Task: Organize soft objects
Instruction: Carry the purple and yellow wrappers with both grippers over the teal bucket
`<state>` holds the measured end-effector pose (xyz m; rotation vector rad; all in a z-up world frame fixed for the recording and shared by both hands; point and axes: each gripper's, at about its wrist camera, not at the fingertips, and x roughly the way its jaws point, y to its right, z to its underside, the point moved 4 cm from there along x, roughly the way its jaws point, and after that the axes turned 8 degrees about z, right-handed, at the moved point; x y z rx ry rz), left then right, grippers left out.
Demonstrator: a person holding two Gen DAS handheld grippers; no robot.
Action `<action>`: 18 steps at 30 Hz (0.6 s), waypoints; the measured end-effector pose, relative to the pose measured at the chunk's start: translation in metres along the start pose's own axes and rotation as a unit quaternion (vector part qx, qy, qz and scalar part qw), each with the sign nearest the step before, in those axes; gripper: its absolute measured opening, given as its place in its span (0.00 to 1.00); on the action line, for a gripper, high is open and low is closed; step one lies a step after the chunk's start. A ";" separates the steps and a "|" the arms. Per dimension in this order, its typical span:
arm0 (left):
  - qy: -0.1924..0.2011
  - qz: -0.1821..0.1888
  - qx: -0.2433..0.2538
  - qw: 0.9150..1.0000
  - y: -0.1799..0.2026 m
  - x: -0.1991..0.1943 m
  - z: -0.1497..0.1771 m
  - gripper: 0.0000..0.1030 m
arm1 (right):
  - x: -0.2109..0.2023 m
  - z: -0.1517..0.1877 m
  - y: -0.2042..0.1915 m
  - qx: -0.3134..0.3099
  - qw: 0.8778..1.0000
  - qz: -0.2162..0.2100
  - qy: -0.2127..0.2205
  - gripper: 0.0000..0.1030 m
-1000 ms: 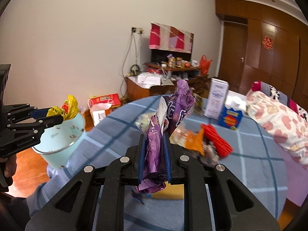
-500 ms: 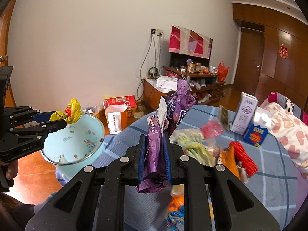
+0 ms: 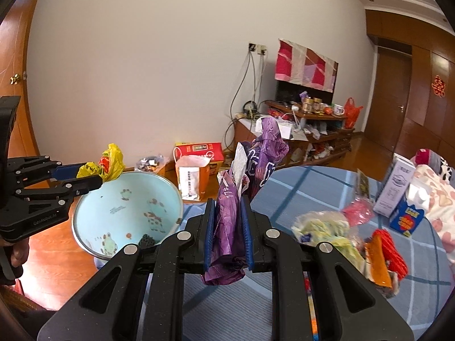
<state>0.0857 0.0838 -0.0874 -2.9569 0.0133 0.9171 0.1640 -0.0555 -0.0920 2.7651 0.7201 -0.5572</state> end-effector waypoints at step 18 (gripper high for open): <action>-0.006 -0.037 -0.028 0.999 -0.036 0.002 0.005 0.28 | 0.025 -0.007 -0.035 -0.030 0.999 -0.032 -0.009 0.18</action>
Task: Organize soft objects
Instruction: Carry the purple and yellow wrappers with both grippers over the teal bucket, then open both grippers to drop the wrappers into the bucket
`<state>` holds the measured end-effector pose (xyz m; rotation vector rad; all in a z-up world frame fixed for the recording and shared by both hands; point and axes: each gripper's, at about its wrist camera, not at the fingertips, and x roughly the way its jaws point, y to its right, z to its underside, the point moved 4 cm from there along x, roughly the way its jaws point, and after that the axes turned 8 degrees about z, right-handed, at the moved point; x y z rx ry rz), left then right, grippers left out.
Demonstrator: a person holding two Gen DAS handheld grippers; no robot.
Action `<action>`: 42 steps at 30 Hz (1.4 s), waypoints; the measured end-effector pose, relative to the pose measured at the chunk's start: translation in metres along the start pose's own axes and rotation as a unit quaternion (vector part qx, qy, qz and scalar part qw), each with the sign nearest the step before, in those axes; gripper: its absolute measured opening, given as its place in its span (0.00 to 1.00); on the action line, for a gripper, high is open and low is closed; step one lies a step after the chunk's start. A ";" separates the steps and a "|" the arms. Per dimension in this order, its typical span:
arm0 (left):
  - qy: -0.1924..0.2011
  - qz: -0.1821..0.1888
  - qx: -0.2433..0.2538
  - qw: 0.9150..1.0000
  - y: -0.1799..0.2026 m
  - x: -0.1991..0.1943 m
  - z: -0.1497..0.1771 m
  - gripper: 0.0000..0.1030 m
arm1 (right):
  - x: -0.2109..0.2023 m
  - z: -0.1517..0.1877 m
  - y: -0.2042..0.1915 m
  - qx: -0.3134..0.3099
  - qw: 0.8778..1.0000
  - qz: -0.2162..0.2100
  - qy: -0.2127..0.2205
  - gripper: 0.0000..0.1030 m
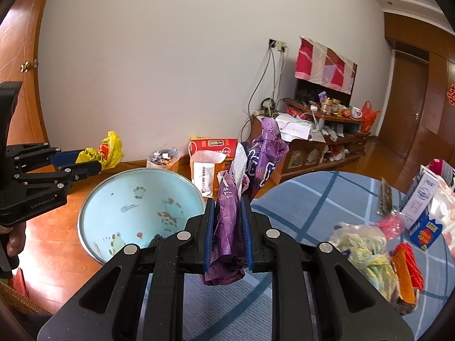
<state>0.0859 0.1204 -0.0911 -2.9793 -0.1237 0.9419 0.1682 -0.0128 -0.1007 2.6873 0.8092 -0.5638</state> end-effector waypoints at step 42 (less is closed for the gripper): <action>-0.004 0.008 -0.016 1.000 -0.005 0.001 0.005 0.32 | 0.023 -0.003 -0.046 -0.044 0.997 -0.055 -0.013 0.22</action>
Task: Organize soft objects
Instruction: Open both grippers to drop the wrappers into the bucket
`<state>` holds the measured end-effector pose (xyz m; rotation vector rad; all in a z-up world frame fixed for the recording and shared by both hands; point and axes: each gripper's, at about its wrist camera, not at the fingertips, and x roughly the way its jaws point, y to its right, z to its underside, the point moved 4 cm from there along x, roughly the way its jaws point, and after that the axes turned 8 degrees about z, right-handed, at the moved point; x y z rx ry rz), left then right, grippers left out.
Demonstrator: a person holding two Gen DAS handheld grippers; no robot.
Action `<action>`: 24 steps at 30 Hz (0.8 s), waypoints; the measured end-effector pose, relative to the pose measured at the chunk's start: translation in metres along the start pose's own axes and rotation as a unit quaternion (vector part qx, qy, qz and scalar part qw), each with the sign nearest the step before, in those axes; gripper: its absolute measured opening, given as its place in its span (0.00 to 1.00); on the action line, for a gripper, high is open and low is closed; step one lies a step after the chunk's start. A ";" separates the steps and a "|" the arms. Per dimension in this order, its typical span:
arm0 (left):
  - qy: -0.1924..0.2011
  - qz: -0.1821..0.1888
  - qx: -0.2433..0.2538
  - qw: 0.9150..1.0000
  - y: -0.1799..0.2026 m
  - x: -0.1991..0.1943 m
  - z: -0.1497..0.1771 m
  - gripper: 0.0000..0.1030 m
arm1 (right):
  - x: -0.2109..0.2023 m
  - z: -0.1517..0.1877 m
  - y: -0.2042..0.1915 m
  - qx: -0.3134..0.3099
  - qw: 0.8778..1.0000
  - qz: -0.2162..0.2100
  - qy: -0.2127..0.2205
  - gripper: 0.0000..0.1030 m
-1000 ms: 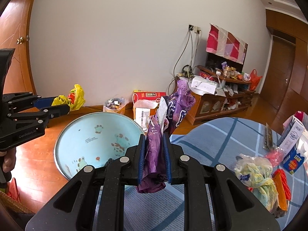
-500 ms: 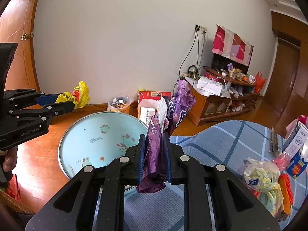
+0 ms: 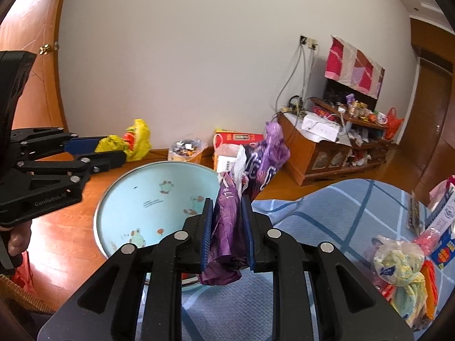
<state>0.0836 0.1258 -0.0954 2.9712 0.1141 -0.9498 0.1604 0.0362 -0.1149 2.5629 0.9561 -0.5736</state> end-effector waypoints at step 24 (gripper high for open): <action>-0.029 0.017 0.016 0.999 0.029 0.018 0.016 0.73 | -0.048 0.025 0.040 0.036 0.997 0.065 0.002 0.52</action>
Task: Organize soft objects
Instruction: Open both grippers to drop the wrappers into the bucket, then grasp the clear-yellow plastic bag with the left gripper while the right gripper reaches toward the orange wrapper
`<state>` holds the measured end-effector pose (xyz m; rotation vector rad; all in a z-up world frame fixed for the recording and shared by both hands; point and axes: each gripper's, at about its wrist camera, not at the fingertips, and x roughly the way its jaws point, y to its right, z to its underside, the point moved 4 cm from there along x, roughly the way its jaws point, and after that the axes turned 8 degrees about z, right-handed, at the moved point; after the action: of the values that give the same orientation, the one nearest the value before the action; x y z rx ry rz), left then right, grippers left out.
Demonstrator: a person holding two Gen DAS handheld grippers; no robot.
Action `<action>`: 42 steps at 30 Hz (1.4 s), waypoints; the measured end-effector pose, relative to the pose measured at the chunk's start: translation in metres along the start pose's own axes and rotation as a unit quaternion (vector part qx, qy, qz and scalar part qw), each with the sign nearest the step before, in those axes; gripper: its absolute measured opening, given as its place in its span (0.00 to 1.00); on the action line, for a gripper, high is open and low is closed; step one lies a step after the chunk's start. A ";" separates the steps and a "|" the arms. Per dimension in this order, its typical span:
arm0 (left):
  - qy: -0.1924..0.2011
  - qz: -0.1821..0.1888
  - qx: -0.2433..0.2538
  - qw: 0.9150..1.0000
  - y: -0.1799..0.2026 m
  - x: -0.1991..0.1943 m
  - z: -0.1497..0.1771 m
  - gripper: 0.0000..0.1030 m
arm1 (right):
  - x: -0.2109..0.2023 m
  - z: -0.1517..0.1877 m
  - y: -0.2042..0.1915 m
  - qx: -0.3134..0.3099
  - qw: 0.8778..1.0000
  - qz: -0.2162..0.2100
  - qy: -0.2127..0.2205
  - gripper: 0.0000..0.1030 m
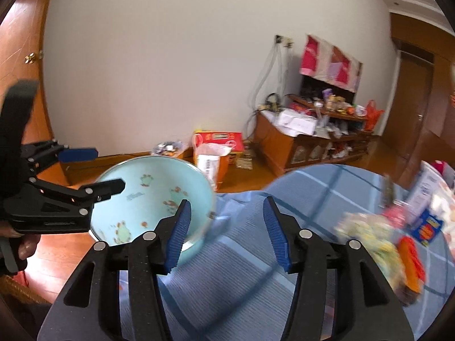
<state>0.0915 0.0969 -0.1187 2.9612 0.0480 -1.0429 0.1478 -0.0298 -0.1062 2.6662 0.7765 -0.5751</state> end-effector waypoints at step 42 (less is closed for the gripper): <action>-0.049 0.207 0.132 0.968 0.272 0.054 -0.029 0.24 | -0.123 0.158 0.242 0.207 0.948 0.237 -0.047 0.58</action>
<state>0.1598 -0.1727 -0.1322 2.9302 -0.7315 -1.2016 0.1432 -0.3412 -0.1463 3.0148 -0.0381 -0.7887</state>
